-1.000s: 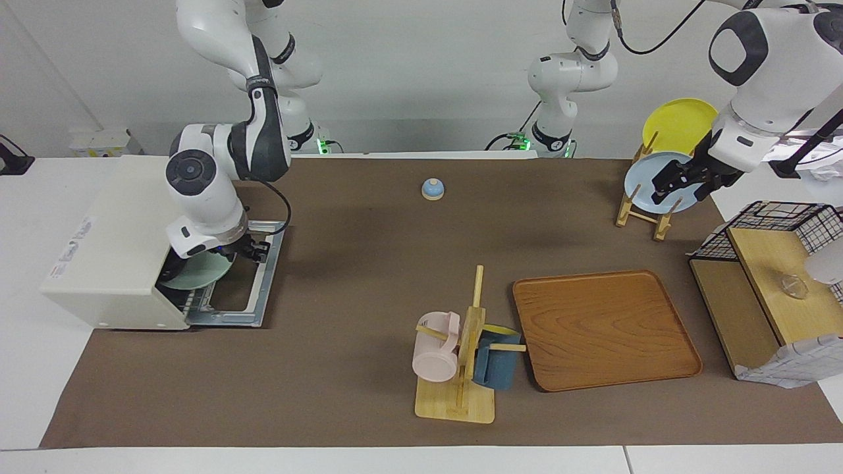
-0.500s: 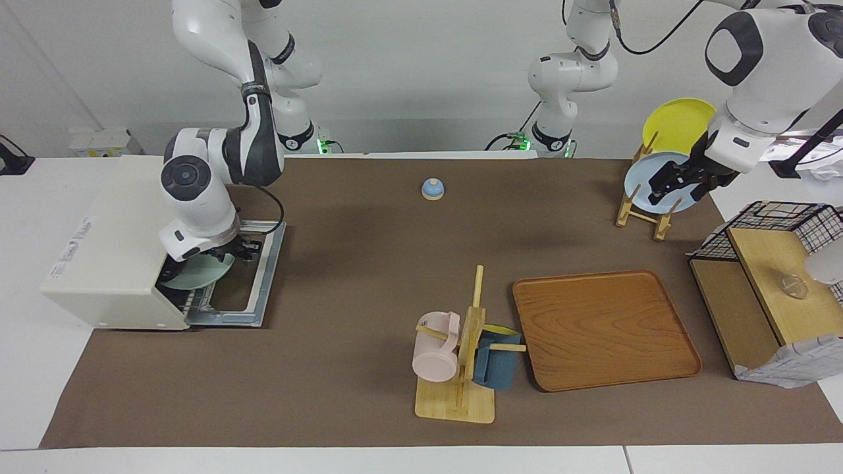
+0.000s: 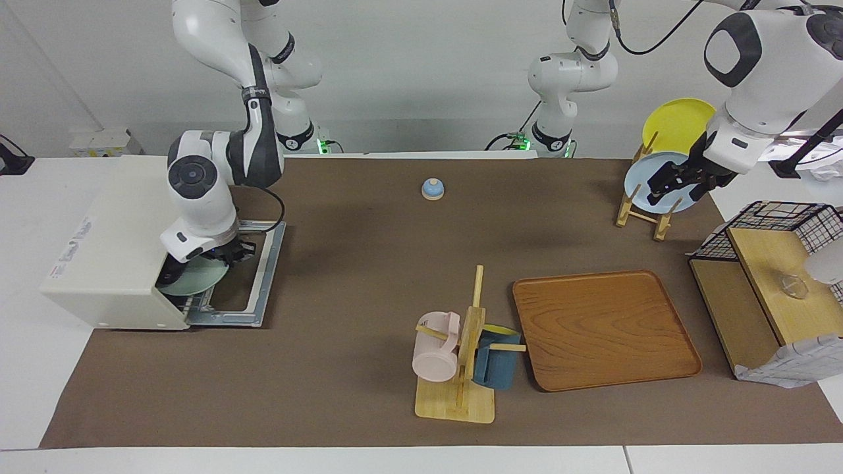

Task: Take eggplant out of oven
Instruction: 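Reach into the oven and grasp the green plate with the right gripper, then pull the green plate out and lower it onto the table center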

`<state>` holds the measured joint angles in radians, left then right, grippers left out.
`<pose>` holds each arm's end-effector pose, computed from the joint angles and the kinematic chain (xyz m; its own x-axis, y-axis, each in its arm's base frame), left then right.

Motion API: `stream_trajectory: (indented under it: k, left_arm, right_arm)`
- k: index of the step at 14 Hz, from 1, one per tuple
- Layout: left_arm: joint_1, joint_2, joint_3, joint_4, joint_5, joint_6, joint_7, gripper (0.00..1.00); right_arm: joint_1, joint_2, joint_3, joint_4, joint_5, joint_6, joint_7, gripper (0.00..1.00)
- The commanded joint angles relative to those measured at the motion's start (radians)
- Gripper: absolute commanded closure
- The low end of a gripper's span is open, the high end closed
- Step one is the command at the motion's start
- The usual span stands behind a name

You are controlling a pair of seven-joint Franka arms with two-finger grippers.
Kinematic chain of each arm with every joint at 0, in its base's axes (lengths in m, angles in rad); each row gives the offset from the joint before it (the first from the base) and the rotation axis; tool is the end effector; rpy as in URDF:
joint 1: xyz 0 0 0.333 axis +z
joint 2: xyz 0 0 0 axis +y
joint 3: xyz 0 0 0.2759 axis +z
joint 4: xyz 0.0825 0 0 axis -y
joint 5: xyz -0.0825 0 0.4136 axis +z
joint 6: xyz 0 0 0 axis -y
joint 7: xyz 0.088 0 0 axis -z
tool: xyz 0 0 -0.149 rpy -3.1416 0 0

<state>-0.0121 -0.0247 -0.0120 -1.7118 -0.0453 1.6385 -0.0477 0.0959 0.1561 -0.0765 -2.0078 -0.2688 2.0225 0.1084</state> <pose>0.5764 -0.0204 0.4918 0.9984 0.0267 -0.0507 0.0288 -0.9987 0.0423 0.5819 -0.0143 0.2735 0.9912 0.0296 -0.1289 0.0610 -0.9671 0.2471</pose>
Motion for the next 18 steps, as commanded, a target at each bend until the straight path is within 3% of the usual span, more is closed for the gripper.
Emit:
stream_trajectory:
  k: [1, 6, 10, 12, 14, 18]
  left_arm:
    - [-0.002, -0.035, 0.004, -0.048, 0.013, 0.024, -0.018, 0.0]
    - [0.012, -0.037, 0.015, -0.052, 0.013, 0.029, -0.015, 0.0]
    - [0.046, -0.051, 0.015, -0.086, 0.013, 0.052, -0.003, 0.0]
    - [0.072, -0.052, 0.014, -0.088, 0.015, 0.06, -0.003, 0.0]
    - [0.073, -0.069, 0.015, -0.124, 0.015, 0.086, -0.003, 0.0]
    - [0.113, -0.083, 0.015, -0.161, 0.016, 0.127, 0.006, 0.0]
  right_arm:
    - [0.057, -0.001, 0.004, 0.007, -0.026, -0.008, -0.013, 1.0]
    - [0.33, 0.166, 0.009, 0.321, 0.002, -0.27, 0.261, 1.0]
    - [0.491, 0.336, 0.01, 0.577, 0.15, -0.353, 0.466, 1.0]
    - [0.589, 0.464, 0.032, 0.746, 0.203, -0.341, 0.594, 1.0]
    - [0.603, 0.561, 0.076, 0.871, 0.209, -0.343, 0.648, 1.0]
    - [0.637, 0.635, 0.145, 0.887, 0.209, -0.208, 0.815, 1.0]
